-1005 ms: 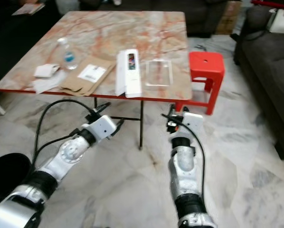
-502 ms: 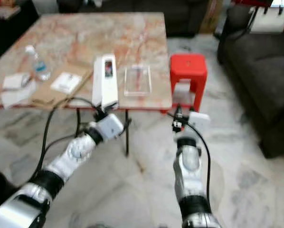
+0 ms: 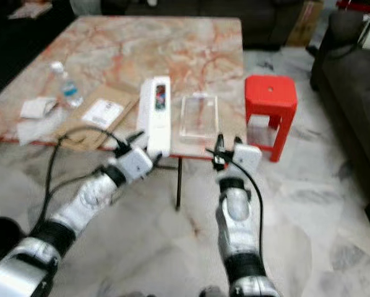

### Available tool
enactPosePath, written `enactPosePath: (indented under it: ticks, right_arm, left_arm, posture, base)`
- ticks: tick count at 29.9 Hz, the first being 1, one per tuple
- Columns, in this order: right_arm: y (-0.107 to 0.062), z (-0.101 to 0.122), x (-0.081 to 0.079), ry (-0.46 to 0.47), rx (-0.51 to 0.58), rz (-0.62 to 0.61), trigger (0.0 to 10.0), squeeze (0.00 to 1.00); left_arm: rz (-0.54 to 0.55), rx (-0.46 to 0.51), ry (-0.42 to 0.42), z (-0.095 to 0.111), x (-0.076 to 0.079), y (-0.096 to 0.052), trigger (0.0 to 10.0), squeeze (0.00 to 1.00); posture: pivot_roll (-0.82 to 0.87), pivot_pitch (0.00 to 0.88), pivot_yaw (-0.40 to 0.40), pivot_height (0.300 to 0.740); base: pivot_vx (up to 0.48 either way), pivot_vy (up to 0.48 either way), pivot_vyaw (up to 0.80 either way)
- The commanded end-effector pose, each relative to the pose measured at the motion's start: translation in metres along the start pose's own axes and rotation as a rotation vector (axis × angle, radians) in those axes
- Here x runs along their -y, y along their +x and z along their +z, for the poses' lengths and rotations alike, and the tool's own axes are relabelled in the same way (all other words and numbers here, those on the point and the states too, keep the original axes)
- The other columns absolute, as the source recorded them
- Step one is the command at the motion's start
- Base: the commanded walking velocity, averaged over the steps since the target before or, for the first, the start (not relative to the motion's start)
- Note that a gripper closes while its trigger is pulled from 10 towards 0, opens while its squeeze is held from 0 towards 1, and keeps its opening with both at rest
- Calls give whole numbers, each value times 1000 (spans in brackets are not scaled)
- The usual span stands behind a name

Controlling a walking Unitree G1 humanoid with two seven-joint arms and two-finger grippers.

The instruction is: Picking trash to rubbish bin

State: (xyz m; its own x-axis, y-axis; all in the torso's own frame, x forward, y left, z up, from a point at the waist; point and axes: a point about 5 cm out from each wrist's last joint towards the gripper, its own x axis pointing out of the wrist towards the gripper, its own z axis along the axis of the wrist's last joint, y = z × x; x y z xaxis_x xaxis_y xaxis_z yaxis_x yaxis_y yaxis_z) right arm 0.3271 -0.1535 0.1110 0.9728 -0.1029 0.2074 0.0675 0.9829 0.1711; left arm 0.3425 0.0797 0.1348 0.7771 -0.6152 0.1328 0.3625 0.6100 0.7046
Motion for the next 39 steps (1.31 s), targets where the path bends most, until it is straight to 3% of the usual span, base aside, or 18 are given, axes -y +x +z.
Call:
enactPosePath:
  ticks: [1, 13, 19, 33, 39]
  right_arm:
    - [0, 0, -7, 19, 2, 14, 10000, 0]
    - [1, 0, -8, 27, -3, 19, 10000, 0]
    - [1, -1, -9, 29, -5, 21, 10000, 0]
    - [0, -2, -10, 34, -9, 26, 10000, 0]
    - [0, -2, -11, 34, -11, 26, 10000, 0]
  left_arm:
    - [1, 0, 24, -2, -6, -3, 10000, 0]
    - [-31, 78, -16, 8, -1, -4, 10000, 0]
    - [-117, 155, 29, 16, 5, -12, 10000, 0]
    - [-185, 133, 76, 13, 10, -12, 10000, 0]
    - [-258, 25, 185, -4, 16, -13, 10000, 0]
  posture:
    - [114, 125, 9, 740]
    - [117, 111, 8, 740]
    - [121, 105, 9, 740]
    - [123, 99, 8, 740]
    - [119, 114, 8, 740]
  base:
    - [341, 0, 0]
    - [330, 0, 0]
    - [0, 0, 0]
    - [0, 0, 0]
    - [0, 0, 0]
